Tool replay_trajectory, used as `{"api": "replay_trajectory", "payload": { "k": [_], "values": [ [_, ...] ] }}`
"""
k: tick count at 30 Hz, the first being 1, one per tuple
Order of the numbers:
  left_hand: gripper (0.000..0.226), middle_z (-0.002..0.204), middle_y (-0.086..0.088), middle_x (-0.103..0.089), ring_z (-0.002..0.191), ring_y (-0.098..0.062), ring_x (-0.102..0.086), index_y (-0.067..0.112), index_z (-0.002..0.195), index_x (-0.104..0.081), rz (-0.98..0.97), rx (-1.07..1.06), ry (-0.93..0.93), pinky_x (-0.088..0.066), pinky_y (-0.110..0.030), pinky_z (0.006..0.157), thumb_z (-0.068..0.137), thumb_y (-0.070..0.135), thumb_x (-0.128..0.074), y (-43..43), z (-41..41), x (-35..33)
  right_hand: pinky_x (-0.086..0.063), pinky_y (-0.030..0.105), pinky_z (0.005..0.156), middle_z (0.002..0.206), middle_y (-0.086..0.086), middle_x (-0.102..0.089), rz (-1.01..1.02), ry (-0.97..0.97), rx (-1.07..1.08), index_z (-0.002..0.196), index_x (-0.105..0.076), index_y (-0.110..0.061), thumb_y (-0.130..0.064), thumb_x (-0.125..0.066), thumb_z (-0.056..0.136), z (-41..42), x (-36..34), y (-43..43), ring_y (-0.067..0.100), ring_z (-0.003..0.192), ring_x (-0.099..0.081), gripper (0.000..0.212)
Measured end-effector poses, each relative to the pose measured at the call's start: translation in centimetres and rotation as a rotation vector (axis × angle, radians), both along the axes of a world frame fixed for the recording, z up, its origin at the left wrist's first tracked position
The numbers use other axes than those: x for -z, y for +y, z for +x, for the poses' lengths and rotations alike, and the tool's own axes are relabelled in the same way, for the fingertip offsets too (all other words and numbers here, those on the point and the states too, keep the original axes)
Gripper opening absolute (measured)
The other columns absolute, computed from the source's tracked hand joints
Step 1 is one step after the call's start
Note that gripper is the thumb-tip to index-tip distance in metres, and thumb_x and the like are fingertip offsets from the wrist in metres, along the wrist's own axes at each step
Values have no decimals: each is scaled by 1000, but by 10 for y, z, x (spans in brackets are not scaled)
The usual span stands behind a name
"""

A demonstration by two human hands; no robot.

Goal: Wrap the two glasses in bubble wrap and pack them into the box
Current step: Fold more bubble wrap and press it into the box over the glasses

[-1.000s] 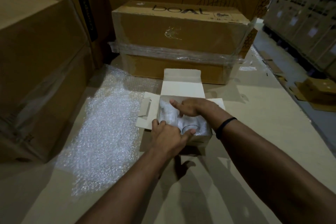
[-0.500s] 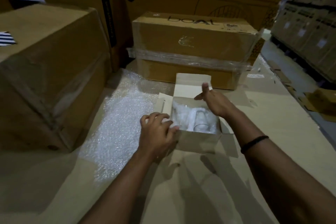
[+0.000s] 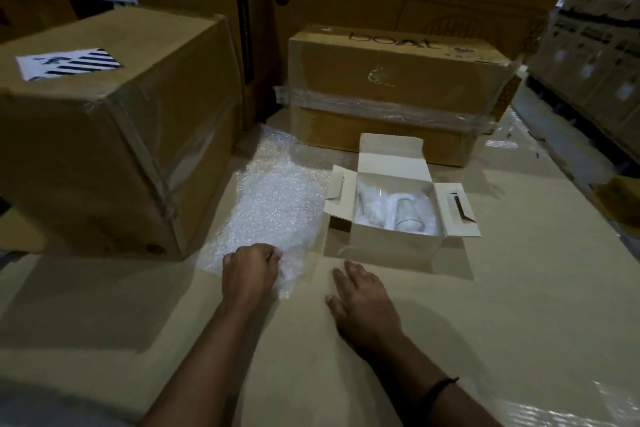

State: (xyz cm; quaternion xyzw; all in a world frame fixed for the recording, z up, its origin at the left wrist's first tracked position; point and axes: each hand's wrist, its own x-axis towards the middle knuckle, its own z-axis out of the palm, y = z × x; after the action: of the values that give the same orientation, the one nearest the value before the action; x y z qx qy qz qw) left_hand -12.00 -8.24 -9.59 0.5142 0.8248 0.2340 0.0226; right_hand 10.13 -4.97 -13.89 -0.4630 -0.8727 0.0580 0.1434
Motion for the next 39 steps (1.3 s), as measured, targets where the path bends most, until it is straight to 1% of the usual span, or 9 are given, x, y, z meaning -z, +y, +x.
{"api": "replay_trajectory", "payload": {
  "k": [6, 9, 13, 17, 21, 24, 28, 33, 39],
  "values": [
    [12, 98, 6, -73, 101, -24, -63, 29, 90, -75, -92, 71, -57, -42, -36, 88, 87, 26, -64, 6, -8, -2, -17, 43, 118, 157, 6, -32, -63, -101, 26, 148, -38, -23, -58, -19, 91, -2, -5, -2, 24, 145, -28, 70],
    [13, 93, -1, -75, 92, -27, -67, 24, 90, -77, 70, -30, -179, -49, -36, 86, 87, 20, -64, 2, -12, -3, -5, 41, 119, 162, -1, -17, -137, -133, 35, 152, -24, -29, -63, -9, 87, -4, -8, 0, 17, 150, -11, 75],
    [18, 98, -1, -75, 91, -26, -67, 17, 97, -76, 401, 57, -139, -51, -40, 85, 89, 20, -60, -7, -7, -9, -11, 40, 119, 159, -2, -27, -138, -64, 50, 148, -35, -29, -60, -12, 90, -4, -5, 2, 16, 148, -18, 70],
    [26, 96, 4, -75, 84, -18, -66, 18, 97, -77, 470, 279, -26, -50, -32, 75, 84, 22, -55, -39, 30, -8, -23, 41, 115, 150, -1, -43, -137, 7, 37, 139, -46, -29, -54, -12, 94, -1, -2, 5, 18, 141, -33, 62],
    [22, 90, 10, -75, 76, -14, -65, 24, 93, -77, 448, 420, 70, -46, -29, 65, 82, 25, -57, -64, 57, 11, -46, 43, 98, 117, -7, -65, -473, 668, 144, 122, -55, -33, -56, -32, 100, 5, -24, 0, 15, 110, -61, 39],
    [21, 83, 10, -75, 69, -14, -68, 27, 93, -77, 425, 467, 82, -51, -28, 61, 76, 21, -65, -77, 62, 17, -45, 38, 104, 124, -14, -61, -758, 1025, 89, 138, -43, -46, -26, -57, 96, 16, -33, 7, 8, 123, -54, 48],
    [25, 80, 9, -75, 68, -12, -69, 29, 94, -77, 399, 500, 10, -54, -25, 59, 80, 33, -58, -82, 55, 4, -48, 16, 87, 117, 3, -66, -612, 583, -45, 133, -54, -29, 18, -47, 82, 36, -40, 4, 8, 104, -62, 70],
    [13, 74, 14, -73, 68, -2, -66, 28, 91, -78, 106, 500, -539, -51, -26, 62, 87, 37, -69, -73, 58, -20, -45, 13, 84, 97, -5, -61, -328, 329, -116, 92, -75, -7, -30, -56, 75, 56, -51, 4, 5, 91, -58, 35],
    [30, 81, -7, -73, 66, -19, -62, 13, 111, -70, -120, 385, -1141, -46, -26, 56, 90, 33, -66, -49, 75, -38, -48, 24, 84, 93, 1, -72, -490, 535, 44, 82, -74, -3, -20, -61, 95, 119, -69, 19, 6, 86, -65, 25]
  ]
}}
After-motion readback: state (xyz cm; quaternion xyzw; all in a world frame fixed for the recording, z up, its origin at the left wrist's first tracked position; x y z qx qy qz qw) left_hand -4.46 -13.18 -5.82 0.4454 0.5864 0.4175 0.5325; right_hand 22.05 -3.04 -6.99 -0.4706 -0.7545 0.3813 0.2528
